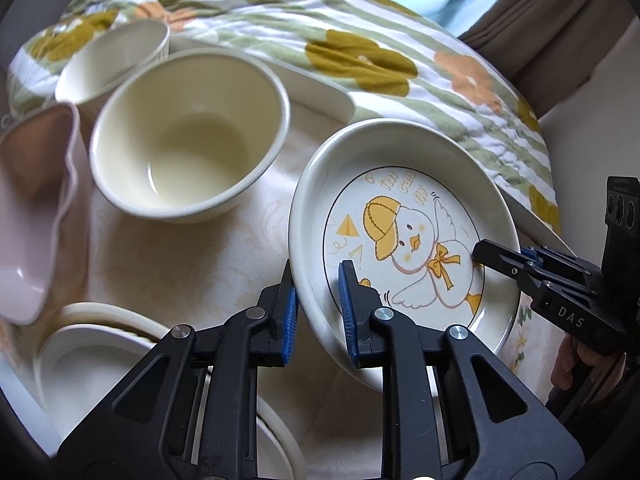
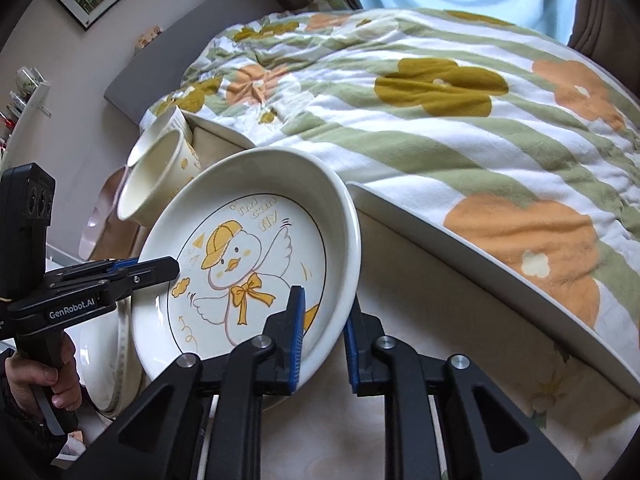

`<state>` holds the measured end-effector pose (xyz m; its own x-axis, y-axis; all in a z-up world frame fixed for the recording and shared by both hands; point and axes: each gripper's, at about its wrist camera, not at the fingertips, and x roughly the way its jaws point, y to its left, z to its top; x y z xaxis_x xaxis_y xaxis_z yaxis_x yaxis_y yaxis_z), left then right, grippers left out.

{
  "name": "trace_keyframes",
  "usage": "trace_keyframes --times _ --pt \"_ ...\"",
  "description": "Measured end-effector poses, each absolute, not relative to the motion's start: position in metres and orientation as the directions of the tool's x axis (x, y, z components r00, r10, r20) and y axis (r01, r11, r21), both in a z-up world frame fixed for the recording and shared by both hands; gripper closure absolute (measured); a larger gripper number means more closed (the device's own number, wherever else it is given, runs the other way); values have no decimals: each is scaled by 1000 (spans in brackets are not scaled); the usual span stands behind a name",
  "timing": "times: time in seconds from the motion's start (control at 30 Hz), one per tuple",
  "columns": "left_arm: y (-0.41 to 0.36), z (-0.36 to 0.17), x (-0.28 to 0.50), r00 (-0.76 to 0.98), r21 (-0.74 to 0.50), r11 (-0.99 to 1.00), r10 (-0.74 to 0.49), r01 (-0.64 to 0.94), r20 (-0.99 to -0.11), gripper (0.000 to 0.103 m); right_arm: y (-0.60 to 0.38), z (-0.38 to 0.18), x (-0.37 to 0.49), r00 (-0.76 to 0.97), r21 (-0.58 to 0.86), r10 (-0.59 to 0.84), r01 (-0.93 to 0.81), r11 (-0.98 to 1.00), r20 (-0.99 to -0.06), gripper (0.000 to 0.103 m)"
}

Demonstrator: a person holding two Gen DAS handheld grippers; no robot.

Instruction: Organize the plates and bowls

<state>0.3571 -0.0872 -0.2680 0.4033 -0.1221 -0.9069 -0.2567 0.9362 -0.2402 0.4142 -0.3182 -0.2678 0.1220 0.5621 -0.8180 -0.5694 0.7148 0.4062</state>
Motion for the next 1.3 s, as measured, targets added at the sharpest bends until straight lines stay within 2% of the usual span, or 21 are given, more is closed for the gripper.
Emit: trace_keyframes --times 0.3,0.73,1.03,1.3 --pt "-88 -208 328 476 -214 968 -128 -130 -870 86 -326 -213 375 222 375 553 -533 758 -803 86" --pt "-32 -161 258 487 -229 969 -245 93 -839 86 -292 -162 263 362 356 479 -356 864 -800 86" --pt "7 -184 217 416 -238 952 -299 193 -859 86 -251 -171 200 381 355 418 -226 907 -825 86" --pt "25 -233 203 356 -250 946 -311 208 -881 86 -228 -201 174 343 281 342 -215 935 -875 86"
